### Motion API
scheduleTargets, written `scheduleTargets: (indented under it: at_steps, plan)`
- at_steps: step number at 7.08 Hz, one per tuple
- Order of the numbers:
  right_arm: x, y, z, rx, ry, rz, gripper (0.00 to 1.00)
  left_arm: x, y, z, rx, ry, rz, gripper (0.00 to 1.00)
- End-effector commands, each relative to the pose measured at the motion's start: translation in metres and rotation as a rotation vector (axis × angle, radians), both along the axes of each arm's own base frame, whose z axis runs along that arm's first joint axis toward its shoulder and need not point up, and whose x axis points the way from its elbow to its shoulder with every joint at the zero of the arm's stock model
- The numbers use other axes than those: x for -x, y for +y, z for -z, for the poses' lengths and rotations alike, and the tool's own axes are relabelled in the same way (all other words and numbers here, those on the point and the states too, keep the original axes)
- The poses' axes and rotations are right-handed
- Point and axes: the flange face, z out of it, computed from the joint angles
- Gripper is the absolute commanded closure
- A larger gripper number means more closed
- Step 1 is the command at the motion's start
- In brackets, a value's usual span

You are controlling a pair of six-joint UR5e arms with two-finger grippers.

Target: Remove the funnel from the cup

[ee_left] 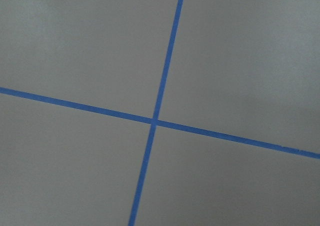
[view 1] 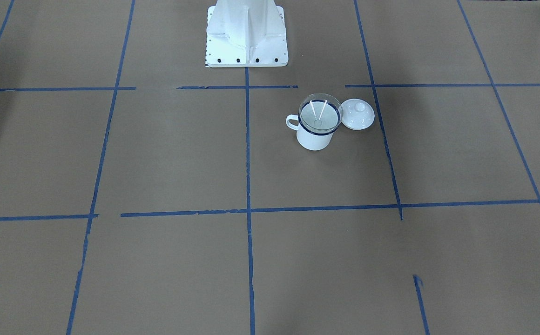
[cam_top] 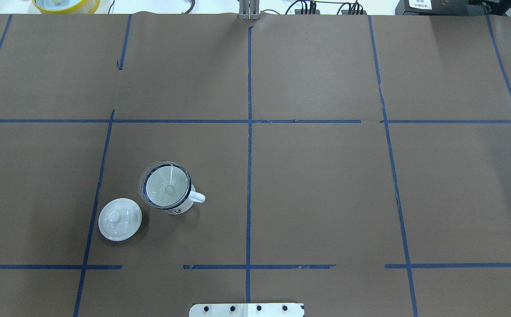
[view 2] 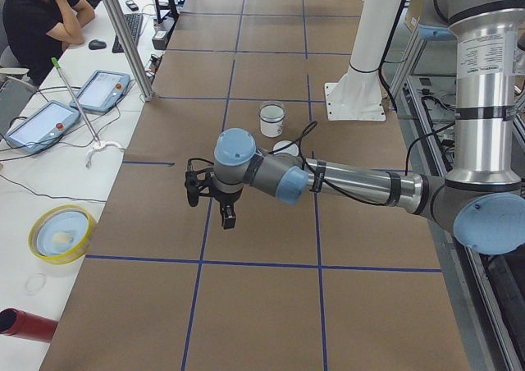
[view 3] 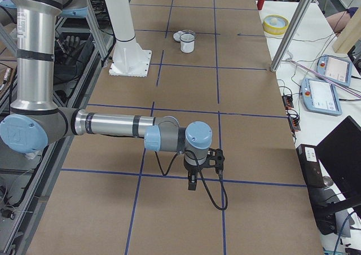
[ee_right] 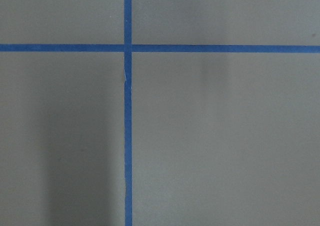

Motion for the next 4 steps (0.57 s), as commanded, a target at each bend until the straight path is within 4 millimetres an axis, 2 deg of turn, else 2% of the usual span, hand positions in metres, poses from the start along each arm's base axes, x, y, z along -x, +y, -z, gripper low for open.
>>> scheduleTargets:
  at_steps: [1, 2, 3, 4]
  plan:
    - [0.0, 0.0, 0.001, -0.001, 0.0, 0.0, 0.0, -0.097, -0.014, 0.076, 0.128, 0.095, 0.033, 0.0]
    - [0.0, 0.0, 0.001, -0.001, 0.0, 0.0, 0.0, -0.135, -0.024, 0.114, 0.193, 0.145, 0.062, 0.0]
    - [0.0, 0.0, 0.001, -0.001, 0.0, 0.0, 0.0, -0.161, -0.029, 0.152, 0.227, 0.192, 0.083, 0.0]
    - [0.0, 0.0, 0.001, -0.001, 0.0, 0.0, 0.0, -0.21, -0.018, 0.184, 0.293, 0.197, 0.11, 0.0]
